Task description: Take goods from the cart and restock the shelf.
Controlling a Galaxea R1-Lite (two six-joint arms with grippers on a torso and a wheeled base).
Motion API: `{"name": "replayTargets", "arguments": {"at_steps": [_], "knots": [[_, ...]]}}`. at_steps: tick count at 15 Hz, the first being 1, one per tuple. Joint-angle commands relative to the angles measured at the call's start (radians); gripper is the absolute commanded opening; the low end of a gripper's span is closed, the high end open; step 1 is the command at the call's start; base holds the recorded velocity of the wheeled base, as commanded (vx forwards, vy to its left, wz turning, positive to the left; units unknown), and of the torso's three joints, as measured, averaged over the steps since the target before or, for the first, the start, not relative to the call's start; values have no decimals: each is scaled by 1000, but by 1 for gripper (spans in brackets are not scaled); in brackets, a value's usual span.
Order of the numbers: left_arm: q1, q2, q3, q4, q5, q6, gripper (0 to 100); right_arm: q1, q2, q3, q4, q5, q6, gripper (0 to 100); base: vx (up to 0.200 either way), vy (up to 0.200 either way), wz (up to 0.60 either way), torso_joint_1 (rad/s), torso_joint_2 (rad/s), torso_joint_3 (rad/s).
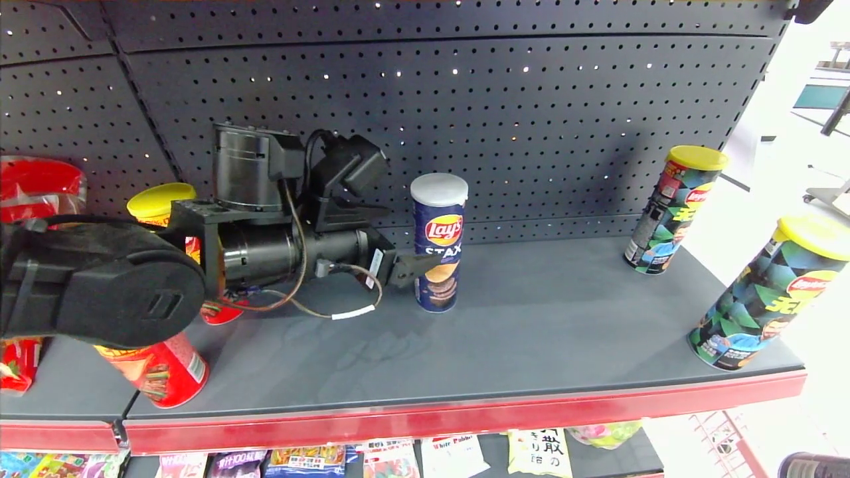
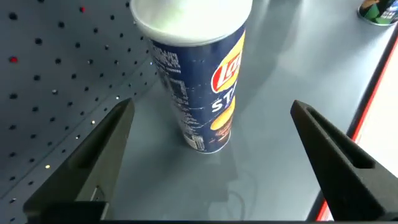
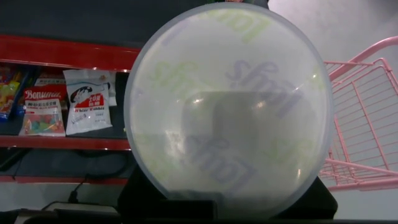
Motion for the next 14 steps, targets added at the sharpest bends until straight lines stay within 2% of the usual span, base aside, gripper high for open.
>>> {"name": "replayTargets", "arguments": {"at_steps": [1,7,10,14], "knots": [[-2,38,-18,-21,2,-11,100,0,4,0,-1,0,1,0,0,0,0,0,0,0],[1,76,-44,-40,22,-16,100,0,7,-1,-1,-1,1,0,0,0,0,0,0,0],[1,130,-102,-90,61,-17,100,0,13,-1,-1,-1,1,0,0,0,0,0,0,0],[-2,171,-157,-93,66,-17,100,0,18,0,-1,-1,1,0,0,0,0,0,0,0]]}}
